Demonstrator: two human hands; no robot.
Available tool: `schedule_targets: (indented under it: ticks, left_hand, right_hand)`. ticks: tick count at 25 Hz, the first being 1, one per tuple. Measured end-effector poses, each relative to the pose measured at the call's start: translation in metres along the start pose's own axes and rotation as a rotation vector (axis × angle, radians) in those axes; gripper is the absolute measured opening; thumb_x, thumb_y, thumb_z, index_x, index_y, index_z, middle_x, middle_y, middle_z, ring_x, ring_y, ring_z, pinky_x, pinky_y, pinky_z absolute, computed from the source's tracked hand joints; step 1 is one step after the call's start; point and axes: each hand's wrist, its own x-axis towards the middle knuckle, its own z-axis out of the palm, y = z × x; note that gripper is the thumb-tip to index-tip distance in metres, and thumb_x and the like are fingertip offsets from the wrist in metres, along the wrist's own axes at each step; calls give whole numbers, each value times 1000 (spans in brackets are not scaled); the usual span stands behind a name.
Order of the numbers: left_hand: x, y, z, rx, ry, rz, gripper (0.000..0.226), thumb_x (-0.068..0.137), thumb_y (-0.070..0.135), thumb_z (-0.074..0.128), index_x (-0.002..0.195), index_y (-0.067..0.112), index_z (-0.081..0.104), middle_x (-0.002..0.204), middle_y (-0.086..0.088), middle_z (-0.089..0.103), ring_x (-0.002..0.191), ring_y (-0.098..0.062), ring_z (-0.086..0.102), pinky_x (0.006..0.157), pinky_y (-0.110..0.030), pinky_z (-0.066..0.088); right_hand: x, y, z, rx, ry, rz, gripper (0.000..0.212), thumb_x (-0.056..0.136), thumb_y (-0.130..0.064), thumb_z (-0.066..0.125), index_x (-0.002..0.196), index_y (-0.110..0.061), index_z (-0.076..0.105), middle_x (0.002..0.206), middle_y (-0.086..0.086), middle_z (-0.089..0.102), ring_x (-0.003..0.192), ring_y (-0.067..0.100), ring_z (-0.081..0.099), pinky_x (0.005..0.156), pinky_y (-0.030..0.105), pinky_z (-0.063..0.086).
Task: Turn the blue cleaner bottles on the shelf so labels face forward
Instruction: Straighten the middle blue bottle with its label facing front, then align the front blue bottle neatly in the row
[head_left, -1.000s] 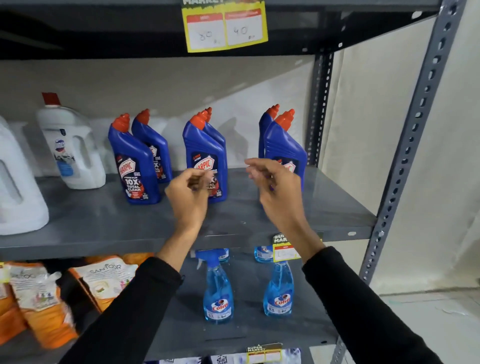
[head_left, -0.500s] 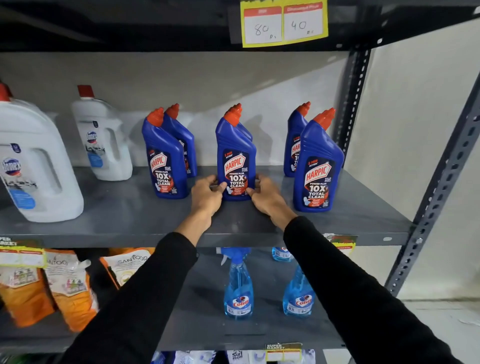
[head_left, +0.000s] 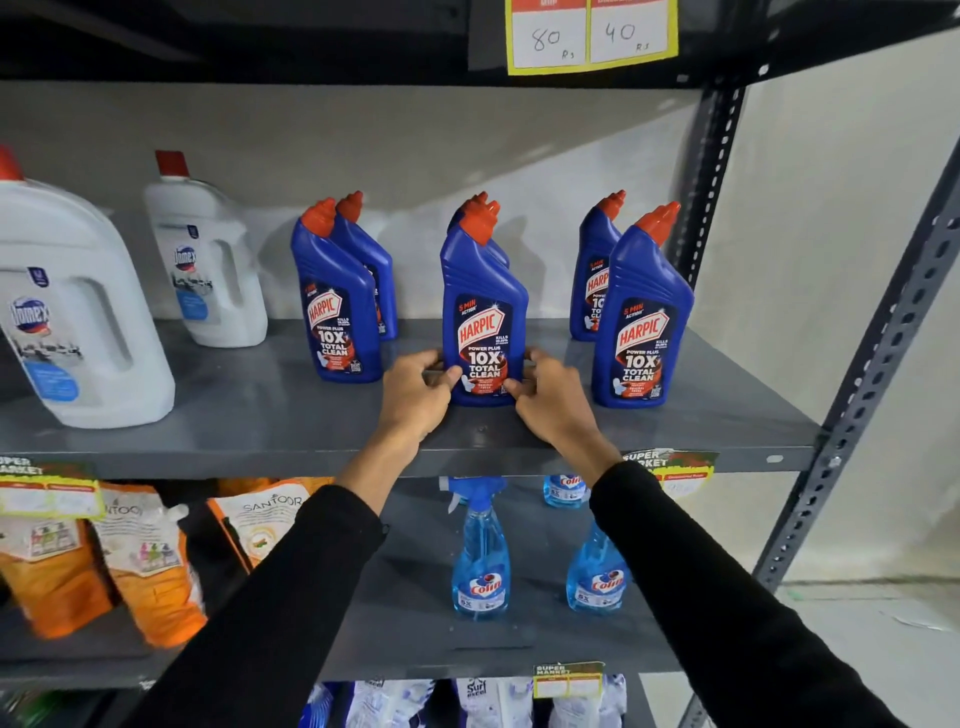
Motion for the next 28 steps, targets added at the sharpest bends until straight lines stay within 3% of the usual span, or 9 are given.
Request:
schedule_targets:
  ticks: [4, 8, 10, 13, 17, 20, 24, 26, 28]
  left_hand:
    - [-4, 2, 0, -6, -1, 21, 34, 93, 16, 60, 126, 9, 62, 113, 0, 66, 96, -6, 59, 60, -1, 43]
    - [1, -15, -22, -214, 245, 184, 37, 87, 14, 67, 124, 12, 61, 117, -2, 64, 104, -12, 64, 84, -14, 49]
    - [9, -25, -51, -217, 424, 288, 32, 85, 14, 68, 117, 16, 64, 113, 0, 58, 98, -13, 62, 84, -21, 51]
    - [41, -52, -103, -76, 596, 229, 36, 83, 6, 65, 118, 10, 59, 117, -3, 48, 100, -13, 53, 91, -20, 46]
    - [77, -76, -126, -129, 267, -223, 44, 93, 12, 57, 136, 11, 49, 140, -8, 53, 126, -25, 52, 102, -33, 42]
    - [79, -76, -121, -36, 138, -183, 28, 98, 12, 47, 121, 7, 62, 117, -12, 66, 104, -27, 61, 83, -28, 43]
    - [72, -76, -129, -58, 106, -136, 20, 98, 11, 49, 106, 5, 67, 93, -3, 62, 83, -16, 56, 66, -21, 41]
    - [64, -75, -133, -34, 81, -102, 15, 95, 11, 54, 96, 7, 68, 87, -2, 63, 72, -11, 55, 56, -16, 40]
    - [57, -73, -135, -45, 40, -78, 16, 95, 10, 56, 103, 7, 70, 91, -2, 66, 75, -8, 57, 62, -15, 44]
  right_hand:
    - [-8, -6, -2, -17, 6, -12, 50, 93, -15, 61, 139, -10, 42, 134, 10, 58, 127, 22, 55, 91, 25, 47]
    - [-40, -35, 25, -17, 459, -472, 59, 94, -20, 60, 147, -18, 33, 138, 3, 44, 128, 12, 44, 101, 17, 41]
    - [-38, -60, 49, 47, 422, -603, 48, 94, -17, 60, 140, -16, 45, 125, 3, 51, 111, 12, 53, 91, 16, 47]
    - [-9, -95, 93, 204, 167, -407, 50, 91, -10, 62, 138, -16, 46, 119, 3, 59, 101, 12, 60, 72, 8, 48]
    - [29, -99, 148, 293, 19, -37, 49, 92, -6, 59, 137, -15, 41, 127, 2, 60, 118, 18, 58, 75, 13, 43]
    - [40, -94, 165, 173, 40, 45, 43, 94, -7, 53, 136, -13, 44, 131, 8, 60, 121, 24, 56, 82, 22, 40]
    - [39, -92, 166, 198, 99, 66, 36, 97, -10, 51, 132, -13, 49, 131, 9, 62, 119, 23, 59, 94, 30, 49]
    - [32, -94, 160, 205, 138, 77, 36, 97, -12, 53, 132, -10, 50, 130, 11, 62, 116, 20, 60, 88, 23, 49]
    - [24, -93, 155, 178, 173, 58, 36, 96, -11, 55, 131, -8, 52, 128, 12, 63, 106, 13, 59, 75, 7, 47]
